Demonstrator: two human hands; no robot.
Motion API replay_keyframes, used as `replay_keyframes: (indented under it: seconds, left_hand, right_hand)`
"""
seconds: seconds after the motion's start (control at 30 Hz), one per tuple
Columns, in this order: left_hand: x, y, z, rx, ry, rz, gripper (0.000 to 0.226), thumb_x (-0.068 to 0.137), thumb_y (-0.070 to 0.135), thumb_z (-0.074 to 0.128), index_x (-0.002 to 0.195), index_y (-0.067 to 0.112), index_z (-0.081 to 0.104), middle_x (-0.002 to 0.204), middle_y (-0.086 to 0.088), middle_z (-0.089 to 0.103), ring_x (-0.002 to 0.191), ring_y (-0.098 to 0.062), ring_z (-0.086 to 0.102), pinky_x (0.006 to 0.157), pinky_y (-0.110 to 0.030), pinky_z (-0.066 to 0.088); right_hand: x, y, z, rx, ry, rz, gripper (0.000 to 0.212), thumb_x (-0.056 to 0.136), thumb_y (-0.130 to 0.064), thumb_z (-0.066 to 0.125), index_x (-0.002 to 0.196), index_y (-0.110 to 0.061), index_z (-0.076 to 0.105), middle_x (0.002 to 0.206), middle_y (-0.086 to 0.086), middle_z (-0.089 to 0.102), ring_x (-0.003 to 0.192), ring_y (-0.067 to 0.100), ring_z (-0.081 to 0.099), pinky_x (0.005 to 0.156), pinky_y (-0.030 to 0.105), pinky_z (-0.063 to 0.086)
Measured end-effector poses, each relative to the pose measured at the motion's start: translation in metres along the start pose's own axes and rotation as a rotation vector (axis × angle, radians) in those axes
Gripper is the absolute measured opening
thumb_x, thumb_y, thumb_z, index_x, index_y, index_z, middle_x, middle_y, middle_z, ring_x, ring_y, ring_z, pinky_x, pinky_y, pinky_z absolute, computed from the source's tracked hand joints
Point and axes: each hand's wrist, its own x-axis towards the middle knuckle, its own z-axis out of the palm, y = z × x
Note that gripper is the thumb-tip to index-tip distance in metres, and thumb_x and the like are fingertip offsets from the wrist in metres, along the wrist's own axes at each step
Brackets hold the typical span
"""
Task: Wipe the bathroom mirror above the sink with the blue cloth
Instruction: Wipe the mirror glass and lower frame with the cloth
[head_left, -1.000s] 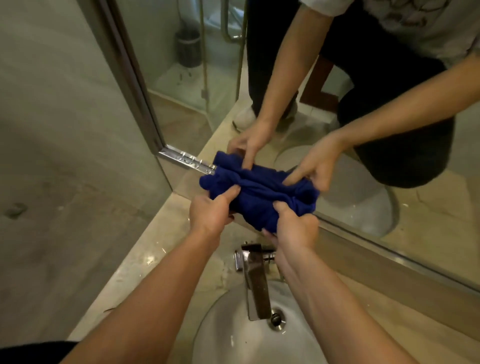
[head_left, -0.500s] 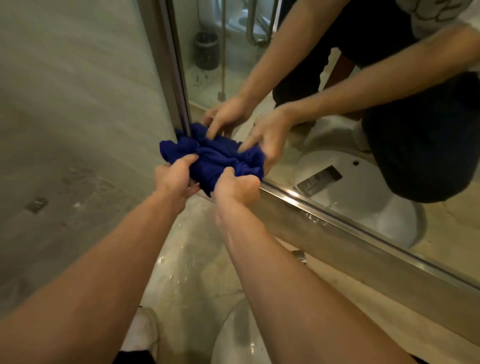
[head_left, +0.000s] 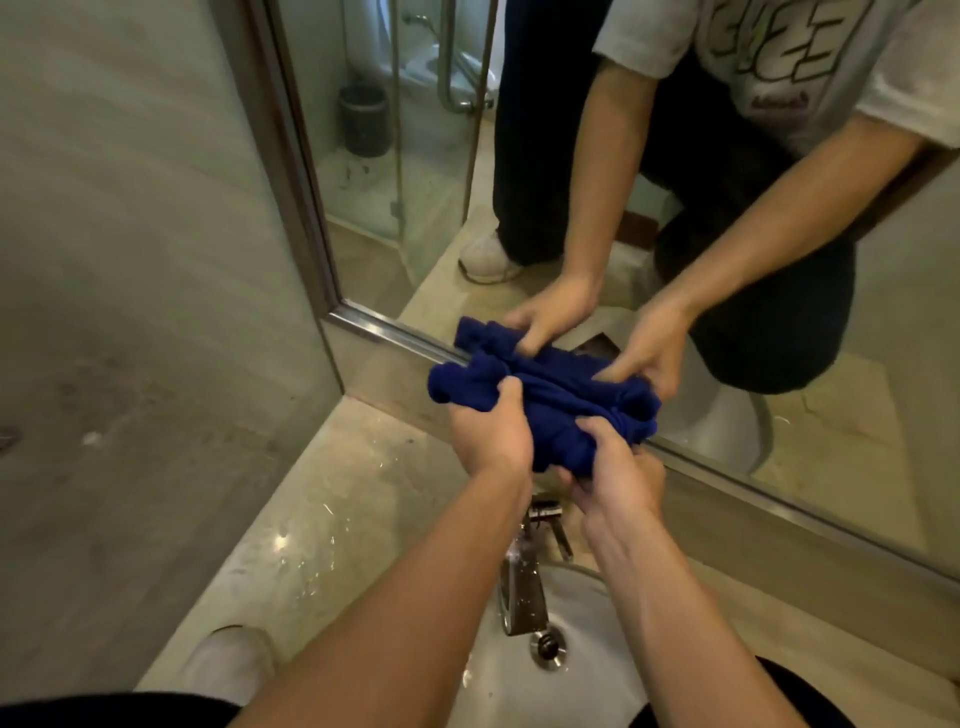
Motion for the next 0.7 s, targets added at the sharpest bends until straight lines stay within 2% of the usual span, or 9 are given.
replay_keyframes:
  seconds: [0.07,0.13,0.23,0.3,0.37,0.43,0.53,0.67,0.7]
  left_hand:
    - [0.005,-0.003,-0.007,0.072,-0.074,-0.040,0.027,0.088,0.028,0.066,0.112,0.017,0.060,0.103,-0.003,0.069,0.093,-0.022,0.066,0.090,-0.041,0.055]
    - [0.017,0.008,-0.023,0.106,-0.080,-0.048,0.033,0.080,0.036,0.067,0.105,0.016,0.061,0.101,-0.007,0.070,0.092,-0.028,0.067,0.090,-0.048,0.055]
    - [0.046,0.043,-0.055,0.009,0.132,0.024,0.053,0.075,0.045,0.062,0.115,0.011,0.062,0.110,-0.010,0.069,0.100,-0.030,0.065,0.094,-0.047,0.053]
    - [0.068,0.067,-0.072,-0.129,0.193,0.063,0.067,0.066,0.054,0.059,0.119,0.013,0.062,0.112,-0.007,0.070,0.102,-0.028,0.067,0.094,-0.046,0.054]
    - [0.089,0.086,-0.080,-0.239,0.132,0.073,0.077,0.059,0.063,0.063,0.120,0.016,0.062,0.111,-0.004,0.070,0.099,-0.025,0.069,0.091,-0.044,0.056]
    - [0.108,0.093,-0.081,-0.267,0.053,0.062,0.075,0.064,0.061,0.072,0.124,0.017,0.060,0.114,-0.004,0.071,0.097,-0.023,0.070,0.087,-0.042,0.058]
    - [0.121,0.085,-0.076,-0.192,0.132,0.105,0.054,0.083,0.039,0.072,0.129,0.015,0.056,0.117,-0.005,0.069,0.099,-0.023,0.069,0.088,-0.042,0.058]
    - [0.108,0.066,-0.056,-0.223,0.198,0.130,0.065,0.072,0.044,0.068,0.131,0.019,0.056,0.118,0.001,0.068,0.104,-0.018,0.067,0.095,-0.039,0.055]
    - [0.099,0.060,-0.048,-0.220,0.216,0.137,0.061,0.075,0.043,0.068,0.130,0.019,0.056,0.118,0.003,0.067,0.104,-0.016,0.066,0.096,-0.037,0.054]
  right_hand:
    - [-0.007,0.000,0.000,0.038,0.023,0.006,0.016,0.084,-0.008,0.068,0.085,-0.019,0.056,0.085,0.006,0.066,0.073,0.020,0.064,0.047,0.025,0.050]
    - [-0.017,0.008,0.019,0.043,0.023,-0.011,0.015,0.086,-0.010,0.066,0.088,-0.020,0.056,0.085,0.003,0.064,0.072,0.020,0.063,0.049,0.027,0.048]
    - [-0.039,0.028,0.067,-0.021,-0.124,-0.052,0.015,0.083,-0.012,0.069,0.092,-0.020,0.060,0.089,0.003,0.069,0.074,0.019,0.067,0.047,0.025,0.048]
    - [-0.050,0.037,0.103,-0.050,-0.214,-0.055,0.023,0.082,-0.012,0.070,0.103,-0.018,0.062,0.095,0.003,0.070,0.077,0.019,0.068,0.045,0.021,0.047]
    - [-0.053,0.041,0.133,-0.060,-0.250,-0.030,0.033,0.082,-0.015,0.071,0.113,-0.016,0.062,0.099,0.005,0.069,0.075,0.021,0.068,0.045,0.020,0.047]
    - [-0.049,0.041,0.150,-0.091,-0.229,-0.019,0.037,0.080,-0.019,0.073,0.115,-0.013,0.061,0.099,0.008,0.068,0.066,0.021,0.065,0.048,0.023,0.049]
    - [-0.036,0.043,0.149,-0.142,-0.196,-0.026,0.037,0.076,-0.021,0.075,0.109,-0.011,0.064,0.093,0.008,0.069,0.057,0.018,0.062,0.053,0.027,0.051]
    - [-0.014,0.048,0.123,-0.108,-0.156,-0.037,0.021,0.068,-0.021,0.079,0.086,-0.016,0.068,0.082,0.004,0.071,0.067,0.020,0.066,0.068,0.039,0.058]
    - [-0.007,0.047,0.113,-0.109,-0.141,-0.048,0.019,0.066,-0.022,0.080,0.079,-0.016,0.067,0.078,0.003,0.071,0.068,0.020,0.066,0.071,0.040,0.058]
